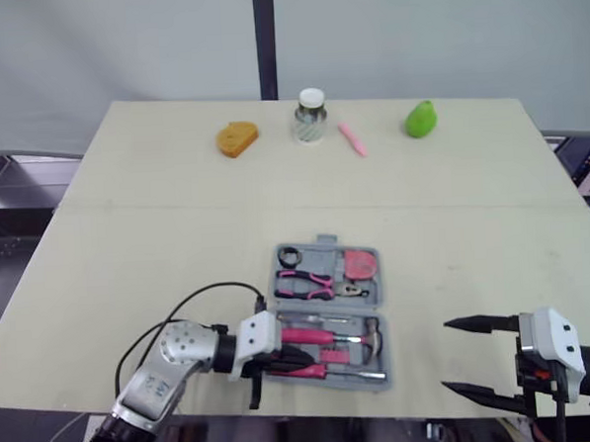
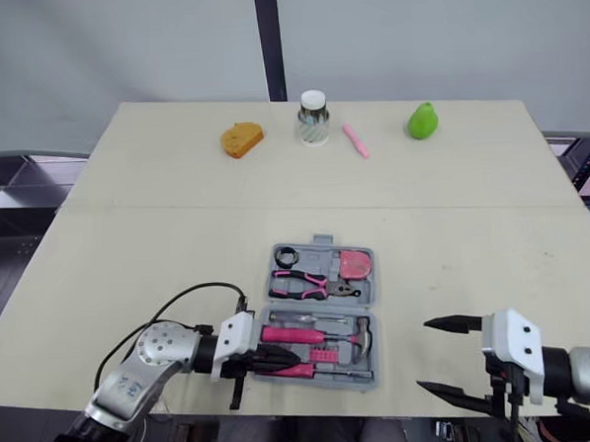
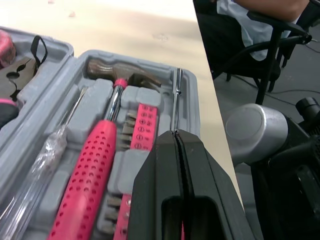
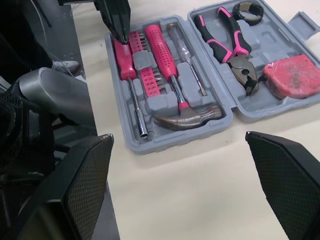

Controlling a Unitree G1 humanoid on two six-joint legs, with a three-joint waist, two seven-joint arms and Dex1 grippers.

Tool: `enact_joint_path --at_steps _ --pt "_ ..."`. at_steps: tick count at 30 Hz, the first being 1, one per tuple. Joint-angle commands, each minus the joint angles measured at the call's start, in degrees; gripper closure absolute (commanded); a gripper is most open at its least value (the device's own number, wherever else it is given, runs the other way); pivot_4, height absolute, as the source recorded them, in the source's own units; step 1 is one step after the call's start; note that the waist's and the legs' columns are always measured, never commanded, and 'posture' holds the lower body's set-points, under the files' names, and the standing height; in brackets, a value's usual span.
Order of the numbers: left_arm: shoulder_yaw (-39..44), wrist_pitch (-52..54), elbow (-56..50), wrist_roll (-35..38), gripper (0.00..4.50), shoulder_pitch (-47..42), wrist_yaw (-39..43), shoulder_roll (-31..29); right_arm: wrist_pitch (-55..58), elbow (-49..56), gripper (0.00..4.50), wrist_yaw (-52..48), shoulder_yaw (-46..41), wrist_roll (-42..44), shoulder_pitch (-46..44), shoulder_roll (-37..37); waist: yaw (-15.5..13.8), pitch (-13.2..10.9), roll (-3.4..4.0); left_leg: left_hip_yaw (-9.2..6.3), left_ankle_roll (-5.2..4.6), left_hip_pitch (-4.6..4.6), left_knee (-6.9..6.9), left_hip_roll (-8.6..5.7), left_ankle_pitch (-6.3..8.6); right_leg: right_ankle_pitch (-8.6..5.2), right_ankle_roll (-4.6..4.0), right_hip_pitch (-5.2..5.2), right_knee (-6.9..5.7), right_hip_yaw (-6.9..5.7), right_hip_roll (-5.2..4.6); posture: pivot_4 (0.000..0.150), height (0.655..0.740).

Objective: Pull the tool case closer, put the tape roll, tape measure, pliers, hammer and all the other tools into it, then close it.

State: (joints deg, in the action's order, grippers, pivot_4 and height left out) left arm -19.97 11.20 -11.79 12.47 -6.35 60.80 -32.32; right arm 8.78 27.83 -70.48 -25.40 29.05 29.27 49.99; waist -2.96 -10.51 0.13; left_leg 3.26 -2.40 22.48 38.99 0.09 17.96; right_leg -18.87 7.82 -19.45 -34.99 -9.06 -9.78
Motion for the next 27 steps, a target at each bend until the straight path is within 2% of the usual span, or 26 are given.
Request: enact_joint_path --at_steps 1,27 --pt "-1.4 -0.2 0.2 -1.0 4.43 -0.5 0.1 0.6 -0.7 2.1 0.00 0.1 -1.9 0.7 0.7 -0.5 0.0 0.0 0.01 0.01 0.00 0.00 -0.01 0.01 0.00 0.00 0.00 0.00 -0.01 0.00 0.00 0.150 0.6950" --pt "-5.9 4.6 0.7 -6.9 4.43 -0.8 -2.0 0.9 -0.1 2.7 0.00 1.3 -2.4 0.5 1.2 -0.6 -0.1 0.0 0.05 0.01 -0.01 -0.02 0.00 0.00 0.02 0.00 0.00 0.01 0.01 0.02 -0.02 0.150 0.6950"
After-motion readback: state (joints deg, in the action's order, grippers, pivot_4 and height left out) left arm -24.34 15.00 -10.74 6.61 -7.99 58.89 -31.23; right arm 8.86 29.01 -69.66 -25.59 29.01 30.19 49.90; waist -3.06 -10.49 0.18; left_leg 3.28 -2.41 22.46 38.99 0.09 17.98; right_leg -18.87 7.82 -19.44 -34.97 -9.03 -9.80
